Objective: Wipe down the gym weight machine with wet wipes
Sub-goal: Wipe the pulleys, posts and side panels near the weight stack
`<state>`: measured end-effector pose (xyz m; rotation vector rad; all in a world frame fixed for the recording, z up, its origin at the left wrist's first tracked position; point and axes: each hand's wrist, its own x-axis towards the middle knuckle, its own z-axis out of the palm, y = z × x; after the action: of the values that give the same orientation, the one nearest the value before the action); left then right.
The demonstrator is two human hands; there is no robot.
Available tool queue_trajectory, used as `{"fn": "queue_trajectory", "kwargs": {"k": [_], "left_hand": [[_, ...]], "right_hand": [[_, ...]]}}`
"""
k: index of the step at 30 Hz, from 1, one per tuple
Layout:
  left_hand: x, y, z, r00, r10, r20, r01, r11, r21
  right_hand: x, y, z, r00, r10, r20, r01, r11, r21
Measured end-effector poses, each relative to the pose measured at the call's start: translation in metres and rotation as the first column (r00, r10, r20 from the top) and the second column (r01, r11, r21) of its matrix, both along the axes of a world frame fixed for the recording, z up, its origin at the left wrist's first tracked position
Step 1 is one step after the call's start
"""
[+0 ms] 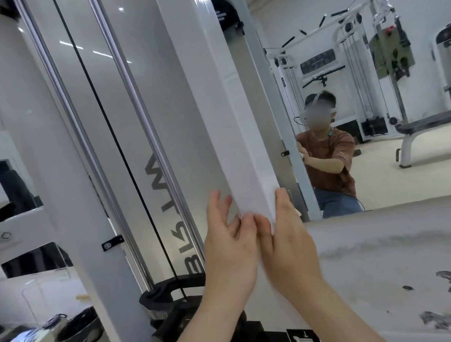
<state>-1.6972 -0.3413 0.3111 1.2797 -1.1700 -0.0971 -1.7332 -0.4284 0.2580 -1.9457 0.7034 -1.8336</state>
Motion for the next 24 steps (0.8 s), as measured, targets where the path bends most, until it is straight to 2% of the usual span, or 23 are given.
{"fn": "queue_trajectory", "kwargs": {"k": [2,3,6,8,10,12,14,16,18,21,23,24], "left_hand": [[0.0,0.002,0.006,0.996,0.085,0.021,-0.083,0.993,-0.087],[-0.001,0.004,0.011,0.981,0.167,0.1,-0.149,0.975,-0.165],[-0.003,0.009,0.017,0.818,0.41,0.405,-0.254,0.887,-0.385],[-0.003,0.005,0.011,0.765,0.4,0.506,-0.231,0.902,-0.364],[-0.005,-0.001,-0.001,0.785,0.323,0.529,-0.2,0.94,-0.277],[-0.004,-0.006,-0.013,0.767,0.32,0.557,-0.222,0.946,-0.238],[-0.002,-0.011,-0.019,0.691,0.423,0.586,-0.294,0.905,-0.307],[-0.004,-0.013,-0.014,0.63,0.496,0.597,-0.313,0.866,-0.389],[-0.009,-0.017,-0.004,0.577,0.508,0.639,-0.285,0.859,-0.425],[-0.015,-0.026,0.007,0.517,0.5,0.694,-0.237,0.863,-0.446],[-0.015,-0.031,0.014,0.584,0.504,0.636,-0.231,0.854,-0.465],[-0.013,-0.032,0.023,0.64,0.513,0.572,-0.238,0.84,-0.487]], "right_hand": [[0.005,-0.001,0.024,0.999,-0.032,0.007,0.032,0.998,-0.052],[0.008,-0.001,0.031,0.999,-0.049,0.014,0.05,0.995,-0.082],[0.01,0.0,0.012,0.991,-0.118,-0.064,0.097,0.96,-0.264],[0.001,-0.002,-0.017,0.985,-0.11,-0.136,0.054,0.932,-0.358],[-0.007,-0.005,-0.032,0.976,-0.071,-0.207,-0.011,0.93,-0.369],[-0.007,-0.01,-0.027,0.958,-0.092,-0.273,-0.007,0.939,-0.343],[-0.002,-0.009,-0.007,0.987,-0.008,-0.158,-0.021,0.983,-0.181],[0.003,-0.009,0.015,0.999,-0.02,-0.029,0.016,0.992,-0.129],[0.002,-0.009,0.022,0.996,-0.068,-0.058,0.053,0.974,-0.22],[-0.002,-0.012,0.012,0.987,0.073,-0.14,-0.115,0.94,-0.321],[-0.002,-0.016,0.02,0.978,0.087,-0.19,-0.147,0.935,-0.324],[-0.001,-0.017,0.034,0.981,0.063,-0.182,-0.131,0.91,-0.394]]}}
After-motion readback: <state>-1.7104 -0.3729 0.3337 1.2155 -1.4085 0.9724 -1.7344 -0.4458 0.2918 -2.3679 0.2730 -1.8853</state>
